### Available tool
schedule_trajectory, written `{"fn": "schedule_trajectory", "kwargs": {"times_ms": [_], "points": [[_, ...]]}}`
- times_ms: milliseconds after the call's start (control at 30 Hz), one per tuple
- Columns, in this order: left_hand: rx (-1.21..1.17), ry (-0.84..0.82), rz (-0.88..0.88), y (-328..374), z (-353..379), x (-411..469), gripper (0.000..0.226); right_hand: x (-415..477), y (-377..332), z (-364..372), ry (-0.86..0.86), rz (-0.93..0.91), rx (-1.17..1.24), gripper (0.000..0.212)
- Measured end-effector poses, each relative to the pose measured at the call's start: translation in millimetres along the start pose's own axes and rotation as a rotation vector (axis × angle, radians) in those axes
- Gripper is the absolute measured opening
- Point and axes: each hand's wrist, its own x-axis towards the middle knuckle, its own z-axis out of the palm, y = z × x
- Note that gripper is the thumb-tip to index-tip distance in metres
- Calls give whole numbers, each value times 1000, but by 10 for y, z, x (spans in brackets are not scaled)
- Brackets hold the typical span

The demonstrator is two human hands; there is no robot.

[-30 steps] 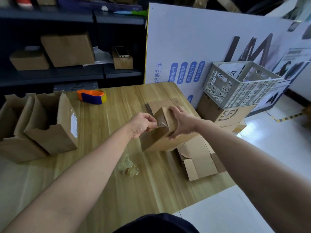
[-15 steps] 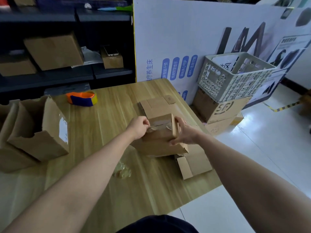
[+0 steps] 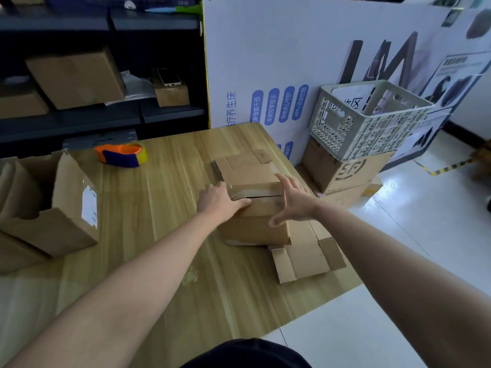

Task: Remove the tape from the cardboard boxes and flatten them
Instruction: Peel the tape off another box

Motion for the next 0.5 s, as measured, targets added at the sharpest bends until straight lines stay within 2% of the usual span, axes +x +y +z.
{"fn": "schedule_trajectory", "kwargs": {"times_ms": [100, 167, 233, 333, 400, 500], "points": [[-28, -12, 11, 115, 13, 0, 73, 124, -255, -9, 42, -131, -345, 130], [-30, -17, 15, 134, 4, -9, 65, 192, -384, 45, 9, -97, -427, 124], [-58, -20, 25, 101, -10, -7, 52, 221, -430, 102, -38, -36, -417, 118], [-137, 23, 81, 45, -20, 1, 20, 223, -405, 148, -59, -14, -385, 113], [-190, 49, 103, 5, -9, 19, 22, 220, -364, 141, -77, 13, -344, 113], [-347, 113, -77, -286, -46, 97, 25, 202, -336, 119, -104, 36, -315, 115]]}}
